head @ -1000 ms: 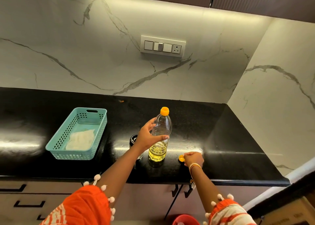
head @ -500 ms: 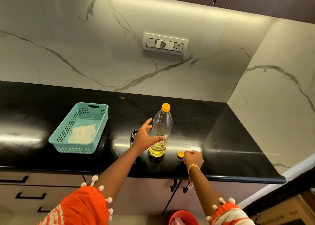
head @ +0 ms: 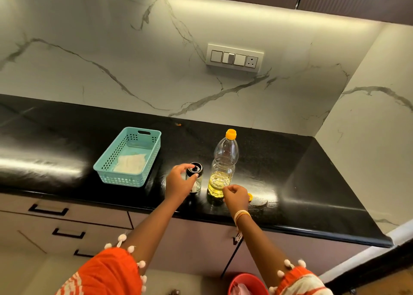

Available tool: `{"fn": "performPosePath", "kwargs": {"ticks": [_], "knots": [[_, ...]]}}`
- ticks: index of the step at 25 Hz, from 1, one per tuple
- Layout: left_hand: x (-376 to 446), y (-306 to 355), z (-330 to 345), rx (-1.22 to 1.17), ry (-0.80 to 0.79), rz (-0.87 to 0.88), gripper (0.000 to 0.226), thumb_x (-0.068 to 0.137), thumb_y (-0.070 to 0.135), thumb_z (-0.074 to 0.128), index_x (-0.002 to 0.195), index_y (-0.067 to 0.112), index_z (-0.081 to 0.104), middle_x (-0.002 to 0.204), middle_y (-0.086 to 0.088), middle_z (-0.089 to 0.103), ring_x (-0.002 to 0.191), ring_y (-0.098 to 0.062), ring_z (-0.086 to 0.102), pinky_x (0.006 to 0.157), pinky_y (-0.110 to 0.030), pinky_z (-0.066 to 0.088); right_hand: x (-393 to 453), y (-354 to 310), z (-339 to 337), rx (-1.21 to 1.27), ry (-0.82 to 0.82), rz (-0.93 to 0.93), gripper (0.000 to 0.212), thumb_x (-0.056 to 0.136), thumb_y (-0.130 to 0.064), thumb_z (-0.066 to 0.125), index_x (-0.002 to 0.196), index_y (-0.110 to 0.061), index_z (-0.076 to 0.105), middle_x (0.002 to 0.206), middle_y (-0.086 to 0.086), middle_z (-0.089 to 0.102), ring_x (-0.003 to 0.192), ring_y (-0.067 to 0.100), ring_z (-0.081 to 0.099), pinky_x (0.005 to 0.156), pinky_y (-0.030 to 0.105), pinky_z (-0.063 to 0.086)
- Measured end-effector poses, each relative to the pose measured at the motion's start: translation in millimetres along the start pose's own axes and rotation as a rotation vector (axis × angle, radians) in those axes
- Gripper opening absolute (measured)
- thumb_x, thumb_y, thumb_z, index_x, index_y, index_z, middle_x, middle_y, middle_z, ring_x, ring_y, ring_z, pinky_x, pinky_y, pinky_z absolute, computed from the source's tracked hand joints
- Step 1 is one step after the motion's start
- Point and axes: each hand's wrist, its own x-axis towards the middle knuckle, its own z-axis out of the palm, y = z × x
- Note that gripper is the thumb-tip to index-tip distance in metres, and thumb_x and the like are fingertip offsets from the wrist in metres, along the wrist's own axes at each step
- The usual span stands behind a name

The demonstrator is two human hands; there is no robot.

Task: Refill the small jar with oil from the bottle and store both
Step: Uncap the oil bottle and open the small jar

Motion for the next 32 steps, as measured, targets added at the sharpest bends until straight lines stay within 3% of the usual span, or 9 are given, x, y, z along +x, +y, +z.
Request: {"fn": "performPosePath", "kwargs": {"ticks": [2, 7, 11, 15, 18, 21, 26, 32], "knots": [[-0.7, -10.0, -2.8, 0.026, -0.018, -0.029, 0.029, 0.078, 0.012, 0.074, 0.106, 0.021, 0.068, 0.113, -0.002, 0.064, 0.103, -0.013, 0.059, 0.082, -0.024, 0.044, -6.7, -10.6, 7.8, -0.021, -0.038, -0.069, 0.015, 0.077, -0.016, 0.063, 0.063, -0.012, 0.066, 0.060, 0.009, 0.066, 0.064, 0.027, 0.066, 0.066, 0.042, 0.059], [6.2, -31.8, -0.6, 0.082, -0.037, -0.126, 0.051, 0.078, 0.017, 0.075, 0.125, 0.020, 0.057, 0.121, -0.009, 0.060, 0.113, -0.025, 0.057, 0.093, -0.036, 0.048, -15.0, -37.3, 29.0, -0.147, -0.108, -0.305, 0.008, 0.083, -0.014, 0.063, 0.080, -0.012, 0.070, 0.067, 0.000, 0.066, 0.064, 0.011, 0.059, 0.063, 0.019, 0.048], [19.4, -41.6, 3.7, 0.050, -0.118, -0.160, 0.077, 0.073, 0.026, 0.082, 0.140, 0.018, 0.044, 0.136, -0.010, 0.052, 0.126, -0.026, 0.049, 0.098, -0.035, 0.041, -6.2, -57.3, 46.6, -0.299, -0.083, -0.518, 0.014, 0.086, -0.014, 0.063, 0.097, -0.010, 0.070, 0.091, 0.005, 0.069, 0.080, 0.015, 0.064, 0.076, 0.026, 0.053], [37.4, -53.5, 12.2, -0.009, -0.211, -0.182, 0.087, 0.066, 0.038, 0.084, 0.141, 0.018, 0.044, 0.138, -0.005, 0.052, 0.127, -0.024, 0.051, 0.100, -0.038, 0.045, 4.4, -71.4, 62.2, -0.478, -0.118, -0.560, 0.024, 0.091, -0.015, 0.059, 0.112, -0.008, 0.067, 0.106, 0.009, 0.067, 0.095, 0.022, 0.063, 0.084, 0.025, 0.049], [43.1, -56.9, 18.6, -0.077, -0.225, -0.156, 0.083, 0.056, 0.053, 0.078, 0.129, 0.022, 0.054, 0.126, 0.003, 0.062, 0.117, -0.016, 0.059, 0.096, -0.036, 0.051, 13.2, -76.3, 71.6, -0.607, -0.131, -0.620, 0.022, 0.092, -0.014, 0.056, 0.110, -0.008, 0.067, 0.103, 0.010, 0.064, 0.092, 0.023, 0.062, 0.081, 0.030, 0.052], [46.9, -60.8, 19.9, -0.135, -0.211, -0.096, 0.069, 0.062, 0.038, 0.083, 0.124, 0.022, 0.058, 0.119, 0.007, 0.065, 0.110, -0.009, 0.061, 0.093, -0.029, 0.052, 22.7, -82.7, 79.2, -0.737, -0.143, -0.589, 0.020, 0.092, -0.014, 0.054, 0.105, -0.007, 0.068, 0.100, 0.011, 0.063, 0.090, 0.026, 0.062, 0.078, 0.035, 0.053], [51.5, -63.7, 14.6, -0.139, -0.215, -0.006, 0.049, 0.065, 0.034, 0.084, 0.110, 0.030, 0.066, 0.103, 0.016, 0.069, 0.101, -0.005, 0.065, 0.087, -0.026, 0.055, 31.5, -88.3, 83.4, -0.888, -0.189, -0.533, 0.019, 0.091, -0.011, 0.054, 0.101, -0.004, 0.068, 0.101, 0.014, 0.065, 0.093, 0.029, 0.062, 0.079, 0.036, 0.052], [55.4, -70.3, 16.1, -0.189, -0.212, -0.025, 0.056, 0.057, 0.048, 0.082, 0.108, 0.032, 0.068, 0.104, 0.015, 0.072, 0.100, -0.004, 0.066, 0.088, -0.033, 0.057, 36.5, -91.1, 85.2, -0.942, -0.209, -0.543, 0.016, 0.089, -0.008, 0.055, 0.099, -0.002, 0.066, 0.099, 0.016, 0.065, 0.091, 0.031, 0.062, 0.077, 0.037, 0.051]]}}
